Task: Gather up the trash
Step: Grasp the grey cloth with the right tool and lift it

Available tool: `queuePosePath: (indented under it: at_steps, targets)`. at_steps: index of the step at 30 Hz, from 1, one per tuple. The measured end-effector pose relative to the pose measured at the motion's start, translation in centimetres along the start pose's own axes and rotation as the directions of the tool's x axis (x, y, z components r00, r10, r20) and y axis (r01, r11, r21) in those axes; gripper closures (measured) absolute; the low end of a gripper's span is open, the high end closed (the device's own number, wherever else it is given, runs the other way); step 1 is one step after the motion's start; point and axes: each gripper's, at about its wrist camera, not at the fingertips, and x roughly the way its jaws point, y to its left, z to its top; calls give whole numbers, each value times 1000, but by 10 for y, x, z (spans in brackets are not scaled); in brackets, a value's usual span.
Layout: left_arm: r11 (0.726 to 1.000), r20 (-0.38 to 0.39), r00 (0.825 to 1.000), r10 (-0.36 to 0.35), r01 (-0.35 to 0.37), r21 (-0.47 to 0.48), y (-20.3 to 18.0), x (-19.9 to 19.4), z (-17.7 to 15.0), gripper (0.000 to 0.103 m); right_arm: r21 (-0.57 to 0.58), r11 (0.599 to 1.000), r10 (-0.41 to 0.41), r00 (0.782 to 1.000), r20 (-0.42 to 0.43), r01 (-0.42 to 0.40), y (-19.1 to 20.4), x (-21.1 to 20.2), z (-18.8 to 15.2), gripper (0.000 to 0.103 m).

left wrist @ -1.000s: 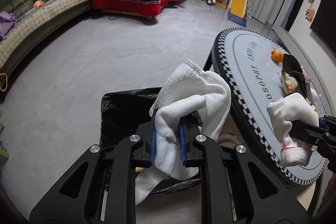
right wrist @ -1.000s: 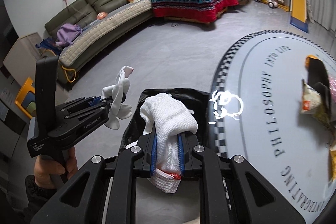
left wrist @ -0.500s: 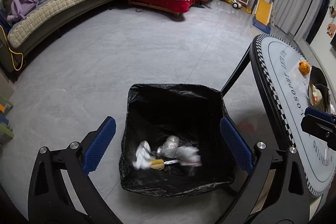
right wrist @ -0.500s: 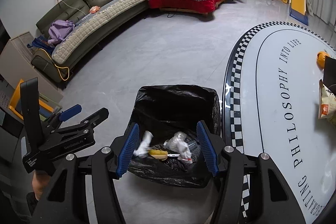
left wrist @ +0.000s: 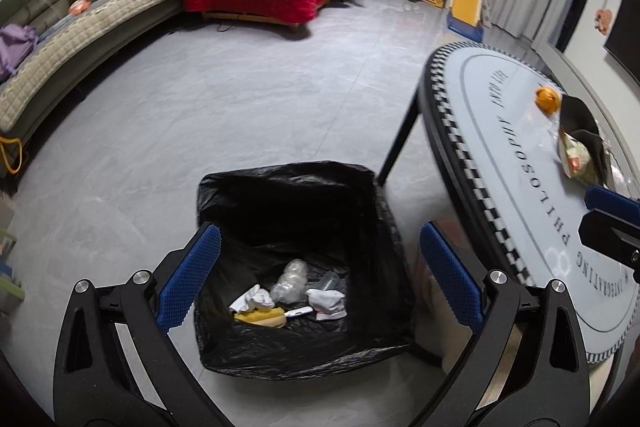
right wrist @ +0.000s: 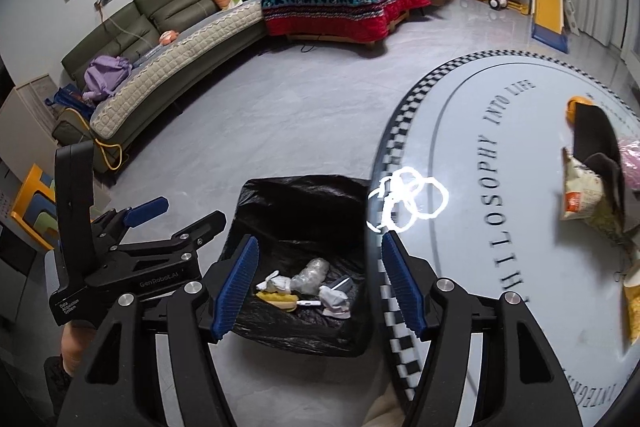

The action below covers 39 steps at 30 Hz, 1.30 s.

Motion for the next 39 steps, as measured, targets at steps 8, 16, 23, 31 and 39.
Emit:
queuePosePath:
  at_steps: [8, 16, 23, 31, 39]
  targets:
    - [979, -15, 990, -141, 142, 149, -82, 8, 23, 6, 97, 991, -98, 994, 41, 94, -76, -28, 7, 38]
    - [931, -54, 964, -260, 265, 250, -162, 26, 36, 6, 145, 964, -228, 973, 30, 221, -147, -41, 13, 38]
    - [880, -92, 946, -310, 322, 348, -222, 45, 42, 6, 186, 924, -336, 942, -21, 334, -213, -27, 24, 38]
    - [816, -121, 934, -336, 353, 459, -265, 61, 55, 6, 181, 905, -375, 922, -94, 386, -253, 2, 30, 49]
    - [737, -160, 911, -381, 404, 542, -300, 68, 66, 6, 229, 910, -325, 938, -123, 345, -272, 4, 37, 95]
